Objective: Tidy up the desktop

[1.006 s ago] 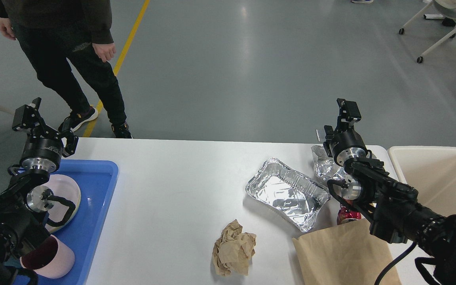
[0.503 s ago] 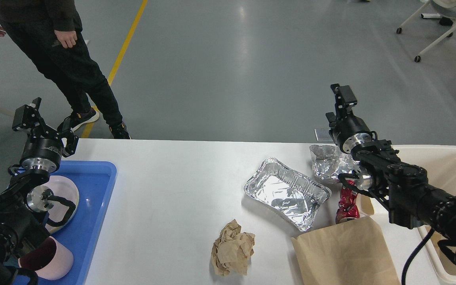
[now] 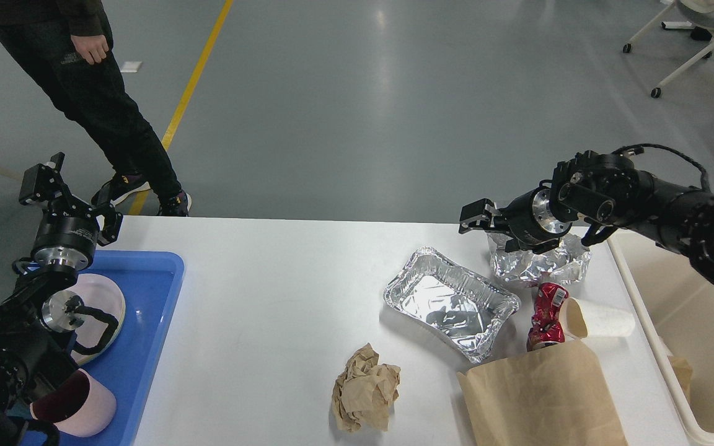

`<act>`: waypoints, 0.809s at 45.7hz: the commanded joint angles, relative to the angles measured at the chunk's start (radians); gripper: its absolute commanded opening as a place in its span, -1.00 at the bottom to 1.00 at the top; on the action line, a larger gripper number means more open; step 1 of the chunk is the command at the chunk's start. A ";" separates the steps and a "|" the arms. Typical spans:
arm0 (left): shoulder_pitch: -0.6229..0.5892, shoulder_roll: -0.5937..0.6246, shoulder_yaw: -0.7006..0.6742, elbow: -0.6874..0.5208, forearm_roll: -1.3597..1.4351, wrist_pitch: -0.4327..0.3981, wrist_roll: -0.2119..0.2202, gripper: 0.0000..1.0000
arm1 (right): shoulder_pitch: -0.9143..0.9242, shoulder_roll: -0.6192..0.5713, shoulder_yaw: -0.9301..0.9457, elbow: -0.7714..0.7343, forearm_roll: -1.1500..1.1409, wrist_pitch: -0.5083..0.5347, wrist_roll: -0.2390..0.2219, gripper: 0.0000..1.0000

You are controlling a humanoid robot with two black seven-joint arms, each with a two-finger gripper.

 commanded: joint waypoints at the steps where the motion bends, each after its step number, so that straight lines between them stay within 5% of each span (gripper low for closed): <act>1: 0.000 0.000 0.001 0.000 0.000 0.000 0.000 0.92 | 0.051 0.035 -0.121 0.031 0.001 0.081 -0.002 1.00; 24: -0.001 0.000 0.001 0.000 0.000 0.000 0.000 0.92 | 0.511 0.108 -0.296 0.384 -0.007 0.337 -0.002 1.00; 37: 0.000 0.000 0.001 0.000 0.000 0.000 0.000 0.92 | 0.442 0.160 -0.358 0.337 -0.014 0.352 -0.005 1.00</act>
